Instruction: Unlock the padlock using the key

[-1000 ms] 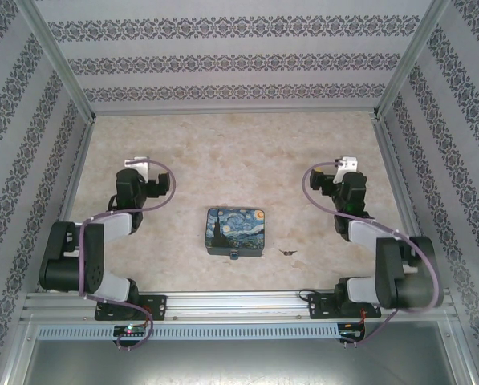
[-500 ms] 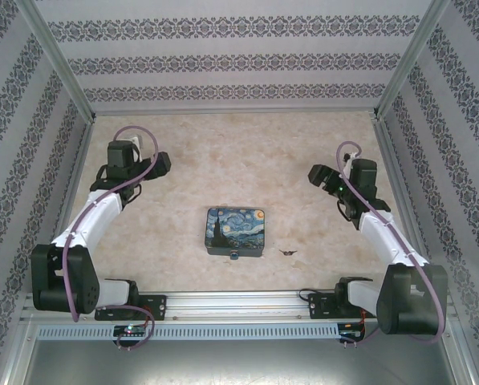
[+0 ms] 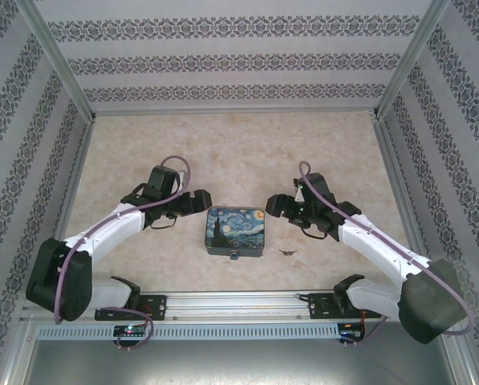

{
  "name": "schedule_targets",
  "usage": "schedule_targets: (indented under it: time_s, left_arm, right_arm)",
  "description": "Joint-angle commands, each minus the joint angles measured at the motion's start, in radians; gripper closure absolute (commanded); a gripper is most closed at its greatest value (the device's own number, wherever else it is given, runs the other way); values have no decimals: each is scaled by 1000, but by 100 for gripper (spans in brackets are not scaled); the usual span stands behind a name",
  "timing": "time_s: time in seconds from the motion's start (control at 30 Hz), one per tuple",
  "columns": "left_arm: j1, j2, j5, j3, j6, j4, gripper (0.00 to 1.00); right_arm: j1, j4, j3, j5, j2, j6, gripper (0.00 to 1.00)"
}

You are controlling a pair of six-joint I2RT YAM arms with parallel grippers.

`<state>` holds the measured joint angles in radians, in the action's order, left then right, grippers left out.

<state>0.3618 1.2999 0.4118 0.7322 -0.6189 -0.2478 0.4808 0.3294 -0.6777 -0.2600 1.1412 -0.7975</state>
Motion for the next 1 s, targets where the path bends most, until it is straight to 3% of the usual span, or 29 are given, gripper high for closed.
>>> schedule_targets:
  time_s: [0.0, 0.23, 0.47, 0.67, 0.8, 0.97]
  left_arm:
    - [27, -50, 14, -38, -85, 18, 13]
    - [62, -113, 33, -99, -134, 39, 24]
    - [108, -74, 49, -125, -170, 110, 30]
    - [135, -5, 61, -118, -187, 177, 38]
    - [137, 65, 74, -95, -213, 238, 43]
    - [136, 174, 66, -13, -210, 271, 44]
  right_arm:
    - [53, 23, 22, 74, -9, -91, 23]
    - [137, -15, 17, 82, 41, -132, 28]
    - [186, -61, -8, 77, 128, -150, 32]
    - [191, -99, -25, 64, 178, -157, 45]
    - [177, -115, -59, 53, 214, -154, 60]
    - [143, -123, -129, 32, 287, -135, 64]
